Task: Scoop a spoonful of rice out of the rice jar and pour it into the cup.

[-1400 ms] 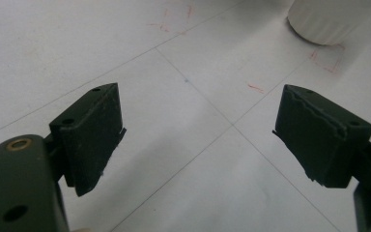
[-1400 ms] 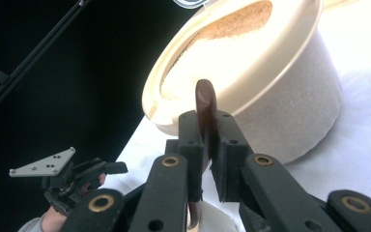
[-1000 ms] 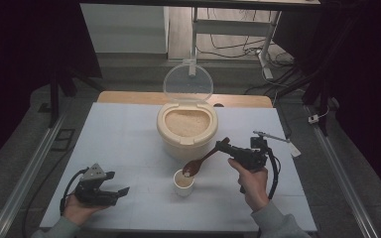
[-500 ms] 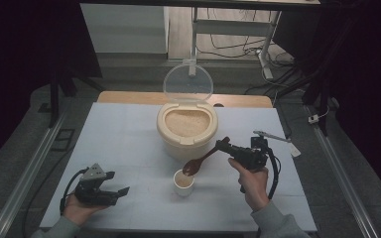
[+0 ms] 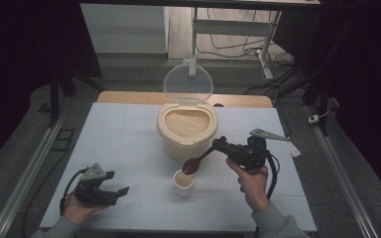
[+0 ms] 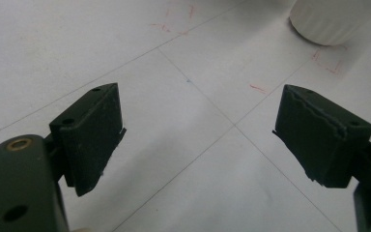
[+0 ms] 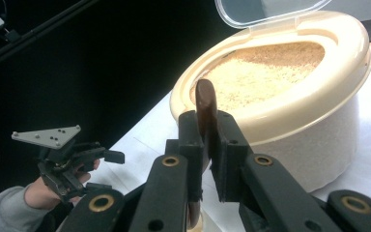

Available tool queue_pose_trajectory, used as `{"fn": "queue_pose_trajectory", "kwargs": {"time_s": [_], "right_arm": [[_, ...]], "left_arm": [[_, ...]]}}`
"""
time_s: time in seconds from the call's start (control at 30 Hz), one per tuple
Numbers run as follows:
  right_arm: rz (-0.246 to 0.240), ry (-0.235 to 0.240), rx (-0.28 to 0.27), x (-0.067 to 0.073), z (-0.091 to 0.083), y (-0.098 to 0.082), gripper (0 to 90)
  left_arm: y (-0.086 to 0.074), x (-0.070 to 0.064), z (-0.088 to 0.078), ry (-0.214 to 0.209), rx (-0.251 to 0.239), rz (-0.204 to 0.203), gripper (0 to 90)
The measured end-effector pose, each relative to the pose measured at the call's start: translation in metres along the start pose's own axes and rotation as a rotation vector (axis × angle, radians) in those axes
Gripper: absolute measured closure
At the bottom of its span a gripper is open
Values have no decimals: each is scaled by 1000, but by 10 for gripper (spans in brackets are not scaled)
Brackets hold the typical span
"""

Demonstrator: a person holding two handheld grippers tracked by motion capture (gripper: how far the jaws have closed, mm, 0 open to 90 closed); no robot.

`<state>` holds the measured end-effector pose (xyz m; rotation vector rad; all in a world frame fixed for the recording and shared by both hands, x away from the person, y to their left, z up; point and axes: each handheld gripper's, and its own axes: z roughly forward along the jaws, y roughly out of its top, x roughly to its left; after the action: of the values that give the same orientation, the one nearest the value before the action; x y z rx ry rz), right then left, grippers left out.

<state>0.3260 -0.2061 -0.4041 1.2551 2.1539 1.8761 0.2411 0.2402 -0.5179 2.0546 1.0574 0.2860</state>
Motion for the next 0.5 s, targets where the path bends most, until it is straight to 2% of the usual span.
{"fn": "queue_pose_trajectory", "kwargs": {"time_s": [0.23,0.5], "right_arm": [[36,11,-20,-5,-5,0,833],[82,42,-61,-13,-21,4,833]], "left_arm": [[0,0,1,-1,4,2,169],[-1,-1,1,-3,6,2,170]]}}
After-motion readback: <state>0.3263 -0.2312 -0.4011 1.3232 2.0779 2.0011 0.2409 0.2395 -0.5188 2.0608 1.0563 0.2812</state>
